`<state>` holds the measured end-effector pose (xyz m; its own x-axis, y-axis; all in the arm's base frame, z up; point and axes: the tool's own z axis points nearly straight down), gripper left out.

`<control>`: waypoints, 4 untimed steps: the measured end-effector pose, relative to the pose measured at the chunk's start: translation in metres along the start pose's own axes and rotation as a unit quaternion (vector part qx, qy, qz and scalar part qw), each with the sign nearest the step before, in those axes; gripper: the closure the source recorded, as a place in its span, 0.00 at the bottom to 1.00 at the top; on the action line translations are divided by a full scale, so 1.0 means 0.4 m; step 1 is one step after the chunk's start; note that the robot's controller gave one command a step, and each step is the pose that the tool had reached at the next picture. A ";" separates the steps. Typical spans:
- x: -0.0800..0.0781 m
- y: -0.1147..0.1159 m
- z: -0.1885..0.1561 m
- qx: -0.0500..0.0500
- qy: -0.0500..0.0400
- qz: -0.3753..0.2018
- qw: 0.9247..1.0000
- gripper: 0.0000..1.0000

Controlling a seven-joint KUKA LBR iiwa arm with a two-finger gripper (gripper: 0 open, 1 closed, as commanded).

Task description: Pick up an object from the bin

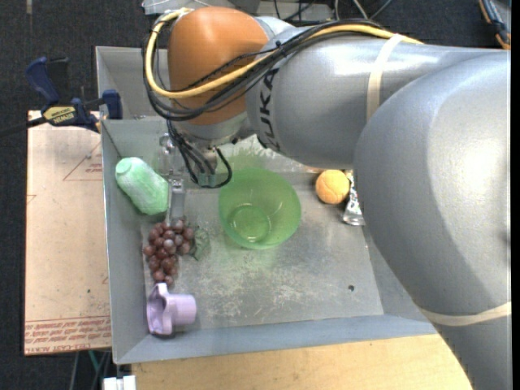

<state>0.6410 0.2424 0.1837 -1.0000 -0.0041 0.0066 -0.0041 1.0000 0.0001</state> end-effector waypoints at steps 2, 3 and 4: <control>0.193 0.001 0.266 -0.002 -0.006 -0.169 0.986 0.00; 0.166 0.009 0.049 -0.002 -0.013 -0.211 0.977 0.00; 0.170 -0.033 0.212 -0.002 -0.003 -0.215 0.977 0.00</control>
Offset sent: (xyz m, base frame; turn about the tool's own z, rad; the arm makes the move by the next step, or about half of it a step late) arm -0.0843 -0.0005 -0.1137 -0.3594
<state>0.5724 0.2288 0.0995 -0.9057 -0.4239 -0.0008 -0.4239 0.9057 0.0050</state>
